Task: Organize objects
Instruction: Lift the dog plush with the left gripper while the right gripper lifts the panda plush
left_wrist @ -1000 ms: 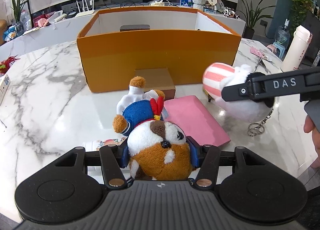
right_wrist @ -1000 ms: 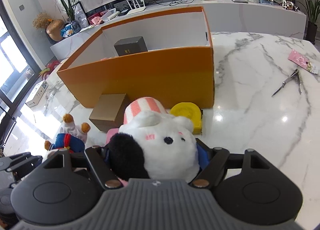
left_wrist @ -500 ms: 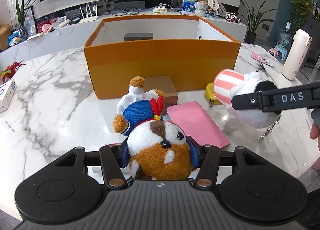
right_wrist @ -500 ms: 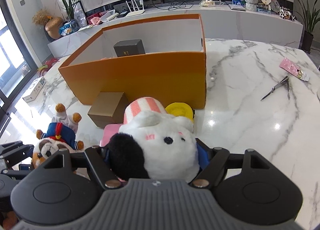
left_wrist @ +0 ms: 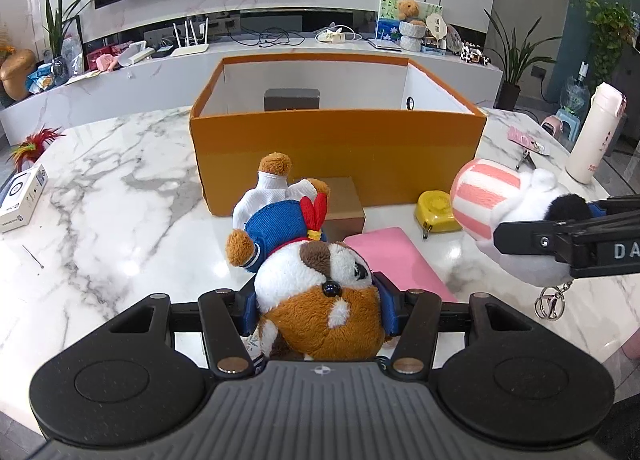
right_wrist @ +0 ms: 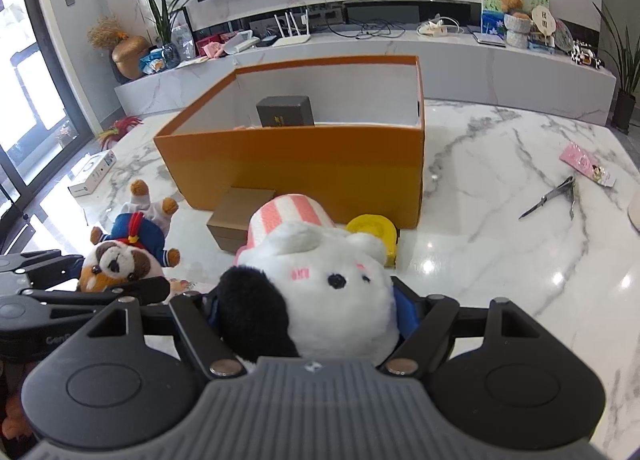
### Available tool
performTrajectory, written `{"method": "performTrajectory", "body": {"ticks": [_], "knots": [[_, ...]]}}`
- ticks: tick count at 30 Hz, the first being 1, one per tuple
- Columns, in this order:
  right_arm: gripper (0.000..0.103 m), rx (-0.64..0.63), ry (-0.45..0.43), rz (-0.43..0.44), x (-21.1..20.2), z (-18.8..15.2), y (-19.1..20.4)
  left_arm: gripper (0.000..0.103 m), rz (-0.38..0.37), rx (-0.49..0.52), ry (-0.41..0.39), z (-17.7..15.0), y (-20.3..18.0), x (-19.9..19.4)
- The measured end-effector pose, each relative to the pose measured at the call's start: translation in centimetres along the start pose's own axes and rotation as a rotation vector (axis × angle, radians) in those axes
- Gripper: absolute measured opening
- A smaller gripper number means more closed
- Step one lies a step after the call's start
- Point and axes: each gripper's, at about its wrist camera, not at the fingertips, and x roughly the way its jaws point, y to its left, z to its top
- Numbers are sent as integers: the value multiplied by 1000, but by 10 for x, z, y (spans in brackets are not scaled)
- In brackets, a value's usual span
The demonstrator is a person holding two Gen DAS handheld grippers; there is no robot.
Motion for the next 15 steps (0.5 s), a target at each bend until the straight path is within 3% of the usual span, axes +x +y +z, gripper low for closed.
{"method": "performTrajectory", "body": {"ticks": [8, 15], "knots": [[77, -7, -69, 14, -27, 8, 4, 64, -21, -10, -58, 18, -4, -20], [77, 4, -193, 16, -57, 49, 7, 64, -19, -26, -158, 71, -1, -37]]}}
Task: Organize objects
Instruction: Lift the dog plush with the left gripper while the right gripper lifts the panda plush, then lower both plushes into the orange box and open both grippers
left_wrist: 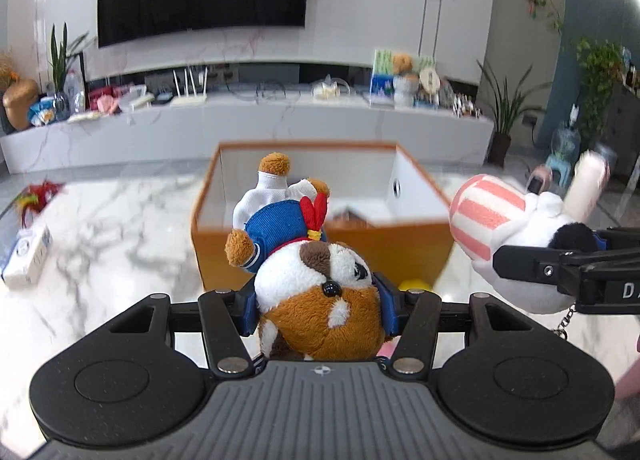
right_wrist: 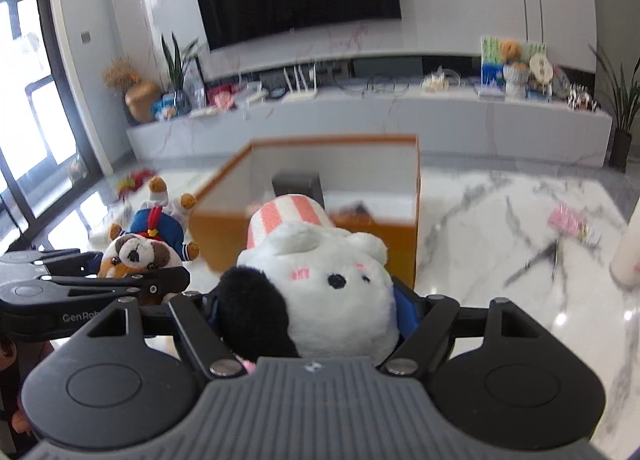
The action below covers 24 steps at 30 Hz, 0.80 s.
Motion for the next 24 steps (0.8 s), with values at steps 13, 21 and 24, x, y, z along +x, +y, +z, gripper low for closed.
{"method": "performTrajectory", "body": {"ticks": [13, 21, 24], "knots": [[77, 125, -144, 17, 72, 98, -16, 64, 15, -115, -115, 100, 37, 83], [77, 209, -46, 14, 161, 95, -37, 64, 68, -147, -19, 98, 56, 148], [77, 223, 14, -15, 190, 87, -43, 64, 78, -157, 33, 91, 63, 164]]}}
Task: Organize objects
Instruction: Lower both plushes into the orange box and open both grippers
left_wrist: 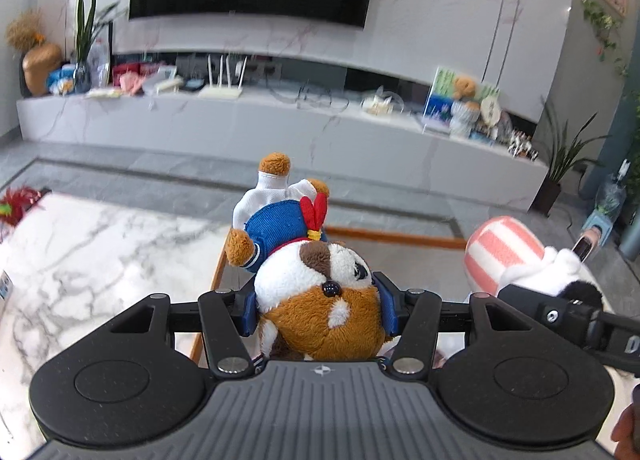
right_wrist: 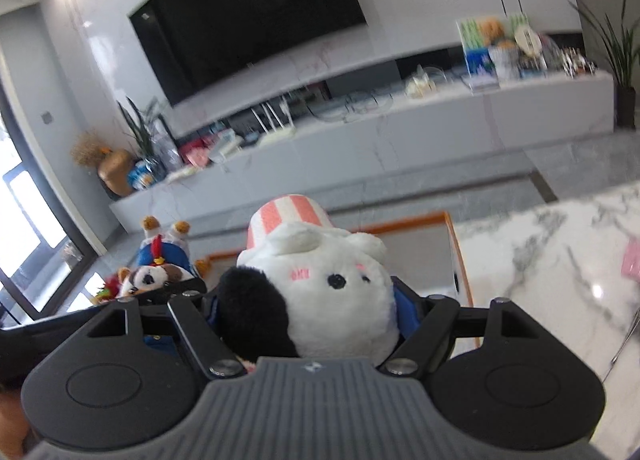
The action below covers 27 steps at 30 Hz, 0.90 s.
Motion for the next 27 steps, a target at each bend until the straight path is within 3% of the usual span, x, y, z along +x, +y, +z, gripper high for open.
{"method": "performTrajectory", "body": {"ticks": [6, 10, 27], "knots": [[77, -10, 77, -64, 38, -9, -7, 64, 47, 31, 106, -9, 0, 26], [77, -53, 112, -110, 51, -15, -6, 64, 95, 87, 136, -12, -5, 31], [77, -232, 212, -203, 70, -32, 17, 64, 102, 128, 223, -1, -12, 50]]}}
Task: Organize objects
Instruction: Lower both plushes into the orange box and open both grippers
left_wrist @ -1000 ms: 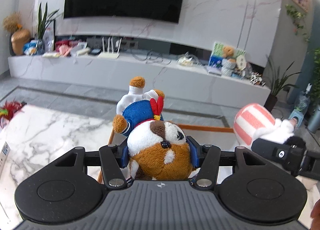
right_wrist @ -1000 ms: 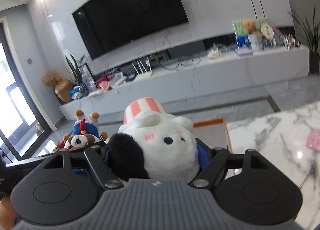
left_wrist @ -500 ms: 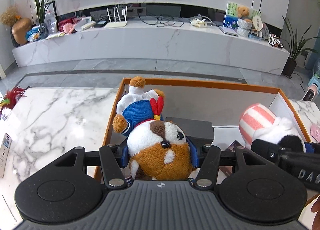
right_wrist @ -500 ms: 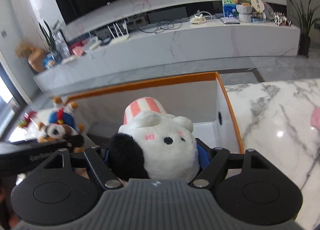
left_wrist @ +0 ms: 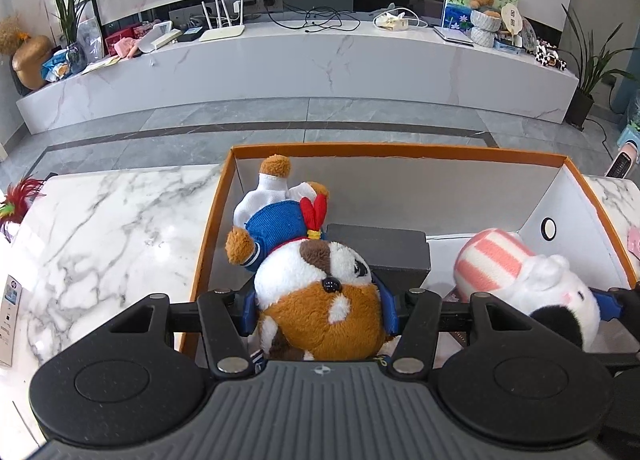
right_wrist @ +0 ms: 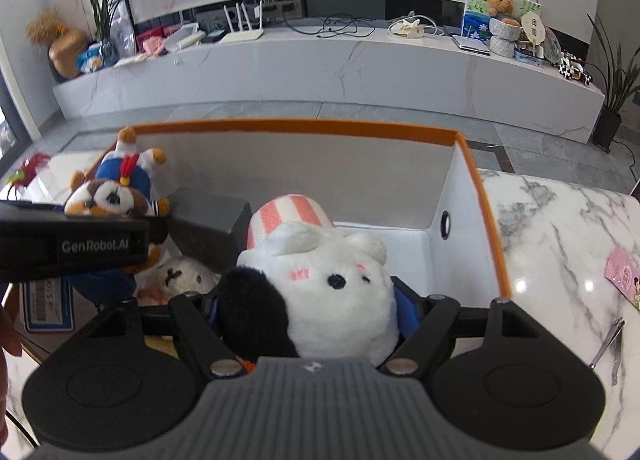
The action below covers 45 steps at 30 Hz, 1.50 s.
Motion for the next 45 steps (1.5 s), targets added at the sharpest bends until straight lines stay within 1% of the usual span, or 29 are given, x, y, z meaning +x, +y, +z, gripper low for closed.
{"method": "performTrajectory", "body": {"ticks": [7, 11, 14, 18, 30, 36, 40, 45], "knots": [[77, 0, 46, -10, 12, -6, 8, 65, -2, -8, 10, 1, 1, 2], [77, 13, 54, -6, 12, -8, 7, 65, -2, -17, 18, 1, 3, 5], [77, 7, 62, -11, 11, -10, 8, 65, 13, -9, 25, 1, 0, 7], [77, 5, 71, -17, 10, -10, 10, 65, 36, 11, 54, -1, -3, 12], [78, 2, 118, -6, 15, -4, 8, 65, 64, 39, 65, -3, -8, 14], [79, -9, 123, -13, 14, -6, 9, 66, 83, 54, 66, -5, -12, 16], [79, -24, 123, -30, 14, -7, 13, 66, 107, 81, 69, -6, -17, 18], [79, -44, 121, -50, 14, -7, 18, 67, 115, 87, 70, -7, -18, 19]]}}
